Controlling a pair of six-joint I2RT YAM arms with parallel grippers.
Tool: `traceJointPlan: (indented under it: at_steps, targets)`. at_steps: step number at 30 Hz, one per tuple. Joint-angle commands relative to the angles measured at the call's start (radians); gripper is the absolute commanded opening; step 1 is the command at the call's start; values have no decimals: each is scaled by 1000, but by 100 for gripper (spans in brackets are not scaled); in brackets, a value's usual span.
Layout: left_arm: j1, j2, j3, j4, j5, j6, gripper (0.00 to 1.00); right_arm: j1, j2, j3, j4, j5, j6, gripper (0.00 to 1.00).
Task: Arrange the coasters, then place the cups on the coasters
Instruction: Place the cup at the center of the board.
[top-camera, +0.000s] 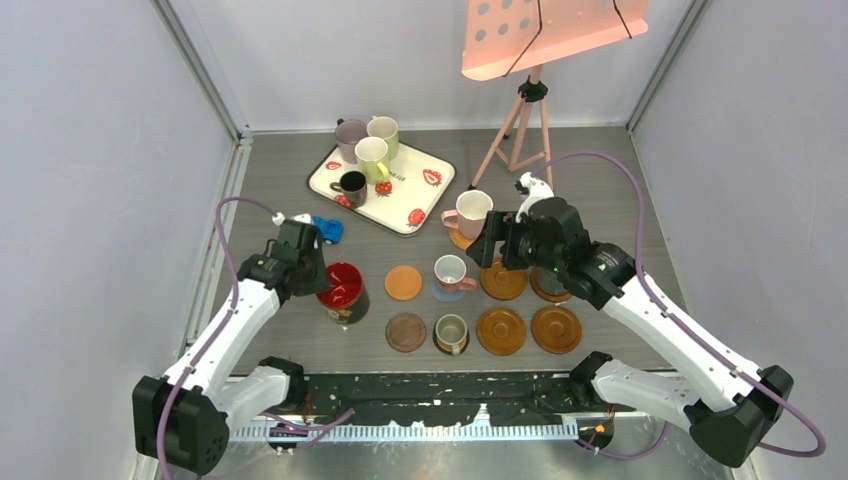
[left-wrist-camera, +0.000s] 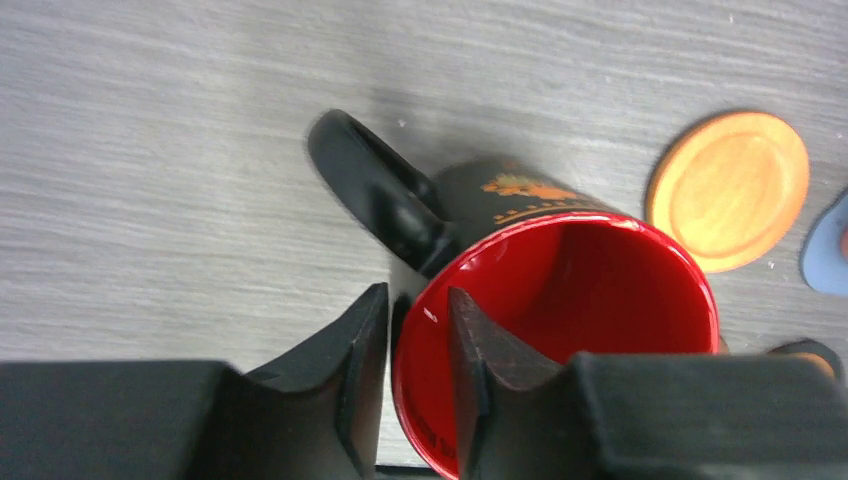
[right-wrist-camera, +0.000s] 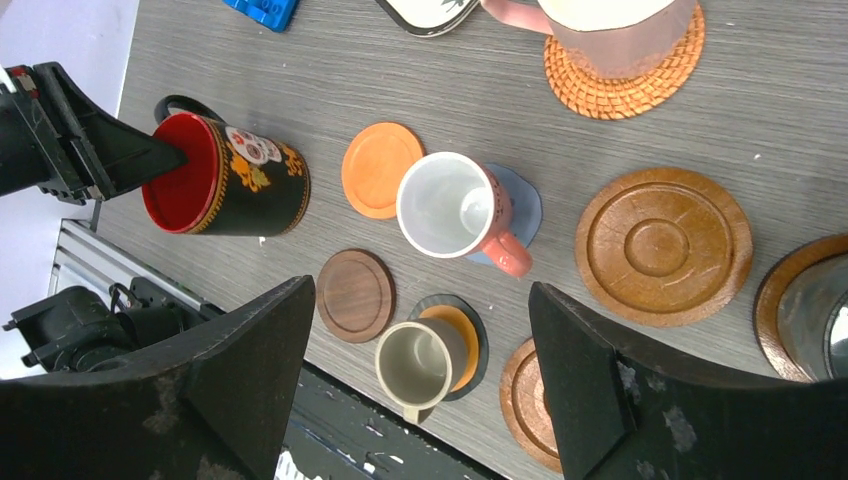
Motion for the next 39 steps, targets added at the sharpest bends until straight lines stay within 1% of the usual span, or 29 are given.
traceJointPlan:
  at_steps: [1, 6, 11, 16, 17, 20, 26, 28, 33, 36, 39]
  targets:
    - [0, -36, 41, 90, 42, -29, 39, 38, 36, 75, 41, 52, 28, 85]
    - [0, -85, 82, 61, 39, -28, 57, 96, 105, 129, 49, 80, 43, 83]
    - [0, -189, 160, 38, 40, 47, 70, 176, 213, 211, 42, 107, 52, 79]
    - [0, -290, 218, -4, 54, 146, 95, 248, 325, 315, 32, 138, 67, 75]
    - [0, -306, 229, -18, 57, 164, 99, 265, 352, 322, 47, 140, 78, 75]
    - [0, -349, 253, -51, 78, 203, 100, 292, 405, 345, 116, 131, 107, 72]
    - [-2, -458, 217, -74, 104, 197, 100, 339, 565, 459, 137, 133, 136, 71]
    - [-8, -482, 198, -95, 51, 199, 100, 353, 619, 500, 130, 138, 138, 71]
    - [-45, -549, 121, -106, -136, 207, 100, 374, 754, 619, 94, 162, 121, 67]
    - [-64, -578, 67, -95, -194, 206, 100, 382, 831, 686, 46, 162, 109, 65]
    - [-73, -586, 70, -101, -220, 216, 100, 388, 882, 750, 28, 139, 103, 63]
